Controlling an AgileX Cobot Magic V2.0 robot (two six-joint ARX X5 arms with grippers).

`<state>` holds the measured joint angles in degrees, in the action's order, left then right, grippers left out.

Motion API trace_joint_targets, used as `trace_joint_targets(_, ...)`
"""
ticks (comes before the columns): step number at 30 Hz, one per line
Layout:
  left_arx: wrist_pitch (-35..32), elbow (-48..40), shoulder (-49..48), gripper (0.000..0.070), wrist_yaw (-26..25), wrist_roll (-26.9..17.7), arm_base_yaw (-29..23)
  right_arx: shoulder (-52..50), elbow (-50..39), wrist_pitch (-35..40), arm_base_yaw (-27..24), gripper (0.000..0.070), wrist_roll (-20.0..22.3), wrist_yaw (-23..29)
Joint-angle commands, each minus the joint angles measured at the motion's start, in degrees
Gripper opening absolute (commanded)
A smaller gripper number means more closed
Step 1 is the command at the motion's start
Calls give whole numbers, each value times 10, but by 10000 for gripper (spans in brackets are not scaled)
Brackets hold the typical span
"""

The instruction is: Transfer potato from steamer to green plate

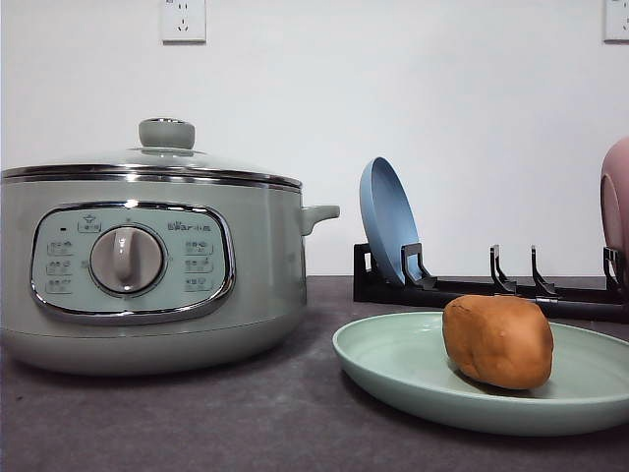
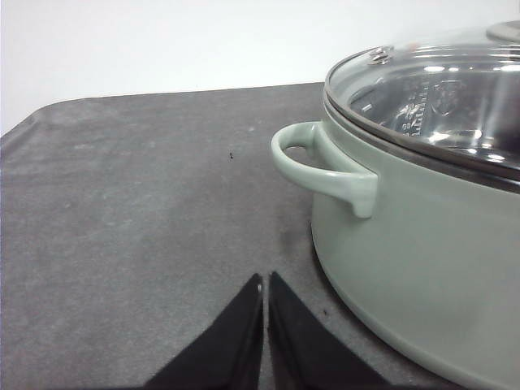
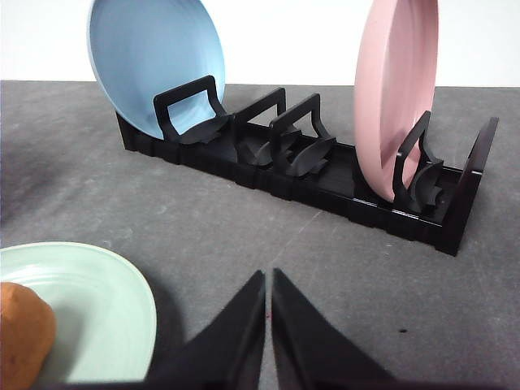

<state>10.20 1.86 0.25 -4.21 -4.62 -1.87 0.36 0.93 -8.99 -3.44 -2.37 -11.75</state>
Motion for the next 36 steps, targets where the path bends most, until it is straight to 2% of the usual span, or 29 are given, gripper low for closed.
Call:
trace_joint_targets(1, 5, -12, -1, 1, 2, -3, -1, -2, -3, 0, -1, 0, -2, 0)
trace_joint_targets(36, 5, -12, -1, 1, 2, -3, -1, -2, -3, 0, -1, 0, -2, 0)
